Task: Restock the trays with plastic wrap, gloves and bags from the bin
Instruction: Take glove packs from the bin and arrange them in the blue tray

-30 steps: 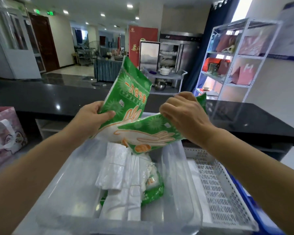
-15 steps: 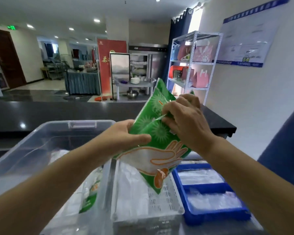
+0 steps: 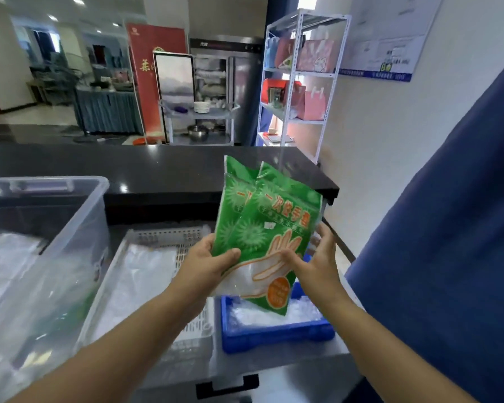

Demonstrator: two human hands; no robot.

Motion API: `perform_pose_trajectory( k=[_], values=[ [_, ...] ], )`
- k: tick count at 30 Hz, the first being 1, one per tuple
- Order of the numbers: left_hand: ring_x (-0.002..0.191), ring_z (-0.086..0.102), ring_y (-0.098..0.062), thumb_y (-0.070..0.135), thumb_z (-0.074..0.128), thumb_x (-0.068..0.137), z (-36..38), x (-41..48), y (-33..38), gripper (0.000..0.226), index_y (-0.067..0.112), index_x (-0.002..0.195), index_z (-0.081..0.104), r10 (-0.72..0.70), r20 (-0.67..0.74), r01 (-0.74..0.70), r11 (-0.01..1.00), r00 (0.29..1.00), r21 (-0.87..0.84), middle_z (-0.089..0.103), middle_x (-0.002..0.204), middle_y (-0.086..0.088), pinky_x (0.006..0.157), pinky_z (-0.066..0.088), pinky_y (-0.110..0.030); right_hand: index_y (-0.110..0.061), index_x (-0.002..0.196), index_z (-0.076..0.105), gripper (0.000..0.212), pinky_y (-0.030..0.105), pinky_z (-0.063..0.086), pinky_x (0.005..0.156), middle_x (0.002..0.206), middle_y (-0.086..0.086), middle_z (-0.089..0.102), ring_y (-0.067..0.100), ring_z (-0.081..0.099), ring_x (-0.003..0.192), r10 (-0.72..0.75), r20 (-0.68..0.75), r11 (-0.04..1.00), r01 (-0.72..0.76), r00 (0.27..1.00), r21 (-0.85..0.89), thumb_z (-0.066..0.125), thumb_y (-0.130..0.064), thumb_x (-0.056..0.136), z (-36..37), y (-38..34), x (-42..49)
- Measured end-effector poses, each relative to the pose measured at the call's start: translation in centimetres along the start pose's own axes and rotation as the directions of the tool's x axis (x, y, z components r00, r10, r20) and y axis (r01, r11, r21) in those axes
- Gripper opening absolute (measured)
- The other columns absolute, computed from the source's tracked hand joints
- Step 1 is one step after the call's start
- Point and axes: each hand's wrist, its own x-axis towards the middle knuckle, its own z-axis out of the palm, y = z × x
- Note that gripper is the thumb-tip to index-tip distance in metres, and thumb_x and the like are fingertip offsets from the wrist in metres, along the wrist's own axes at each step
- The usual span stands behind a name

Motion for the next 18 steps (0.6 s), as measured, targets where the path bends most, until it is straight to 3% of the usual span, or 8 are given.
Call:
perform_pose_trajectory(
  k=[5, 9, 13, 18],
  values=[
    [0.077, 0.068, -0.03, 0.005, 0.06, 0.083, 2.4, 1.0, -2.9, 0.023, 0.005, 0.106, 0.059, -0.182, 0.069, 0.189, 0.973, 0.981, -0.129, 0.072, 0.092, -0.016, 0.063, 0.055, -0.037, -0.026, 0.119, 0.044, 0.046, 0.046, 0.053, 0.089, 0.116, 0.005, 0.065, 0.024, 0.066, 0.101, 0.237, 0.158, 0.914, -0.275, 0.959, 0.299, 0.069, -0.027, 0.081, -0.5, 1.9, 0.7],
    [0.075, 0.064, -0.027, 0.003, 0.055, 0.084, 3.0, 2.7, -4.0, 0.02, 0.001, 0.103, 0.058, -0.289, 0.189, 0.305, 0.95, 0.939, -0.062, 0.068, 0.086, -0.015, 0.06, 0.054, -0.032, -0.025, 0.112, 0.051, 0.037, 0.047, 0.057, 0.082, 0.104, 0.004, 0.071, 0.023, 0.071, 0.089, 0.286, 0.2, 0.909, -0.331, 0.937, 0.254, 0.07, -0.029, 0.08, -1.5, 3.5, 2.3],
    [0.082, 0.064, -0.029, 0.006, 0.054, 0.084, 3.4, 5.7, -5.1, 0.021, 0.004, 0.105, 0.056, -0.298, 0.222, 0.294, 0.954, 0.928, 0.052, 0.066, 0.095, -0.016, 0.063, 0.053, -0.033, -0.018, 0.107, 0.057, 0.028, 0.039, 0.06, 0.069, 0.094, 0.005, 0.075, 0.023, 0.073, 0.081, 0.358, 0.192, 0.882, -0.398, 0.914, 0.253, 0.069, -0.019, 0.082, -1.6, 5.2, 4.6],
    [0.082, 0.071, -0.021, 0.02, 0.068, 0.08, 4.5, 10.3, -6.7, 0.028, 0.021, 0.106, 0.058, -0.205, 0.256, 0.209, 0.978, 0.945, 0.014, 0.075, 0.092, 0.002, 0.061, 0.056, -0.027, -0.015, 0.106, 0.056, 0.032, 0.031, 0.057, 0.057, 0.09, 0.008, 0.075, 0.026, 0.073, 0.078, 0.41, 0.203, 0.828, -0.456, 0.889, 0.326, 0.071, -0.01, 0.078, -0.2, 6.5, 8.5]
  ],
)
